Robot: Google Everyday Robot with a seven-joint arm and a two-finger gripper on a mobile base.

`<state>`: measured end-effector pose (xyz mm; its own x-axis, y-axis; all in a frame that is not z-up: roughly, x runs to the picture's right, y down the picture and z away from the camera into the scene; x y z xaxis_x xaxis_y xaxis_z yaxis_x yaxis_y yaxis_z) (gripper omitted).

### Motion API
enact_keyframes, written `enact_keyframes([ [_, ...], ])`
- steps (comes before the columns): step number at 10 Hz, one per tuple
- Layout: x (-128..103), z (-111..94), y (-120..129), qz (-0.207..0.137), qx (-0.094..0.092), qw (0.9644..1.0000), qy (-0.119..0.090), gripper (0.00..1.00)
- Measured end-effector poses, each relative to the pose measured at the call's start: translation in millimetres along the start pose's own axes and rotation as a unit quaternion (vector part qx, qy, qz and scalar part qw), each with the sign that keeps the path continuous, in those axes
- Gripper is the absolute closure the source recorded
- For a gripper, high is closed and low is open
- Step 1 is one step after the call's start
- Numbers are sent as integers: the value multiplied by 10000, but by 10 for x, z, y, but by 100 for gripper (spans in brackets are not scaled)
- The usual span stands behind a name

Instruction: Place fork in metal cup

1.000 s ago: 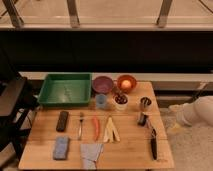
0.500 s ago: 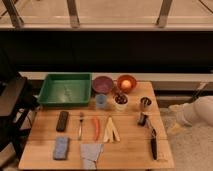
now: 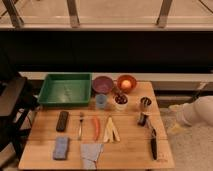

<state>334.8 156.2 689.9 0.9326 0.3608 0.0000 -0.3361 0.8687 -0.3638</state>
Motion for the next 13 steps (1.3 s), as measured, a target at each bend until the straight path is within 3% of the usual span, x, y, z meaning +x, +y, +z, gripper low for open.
enact_keyframes([
  [4,0,-2,-1,1,-4,10000,-5,26],
  [6,0,5,-12,82,-102,9998,-128,26],
  [7,-37,49,-1,151,-219,9988,-421,26],
  [9,-126,129,77,137,-302,9963,-796,26],
  [13,-484,342,348,-188,-250,9929,-1150,26],
])
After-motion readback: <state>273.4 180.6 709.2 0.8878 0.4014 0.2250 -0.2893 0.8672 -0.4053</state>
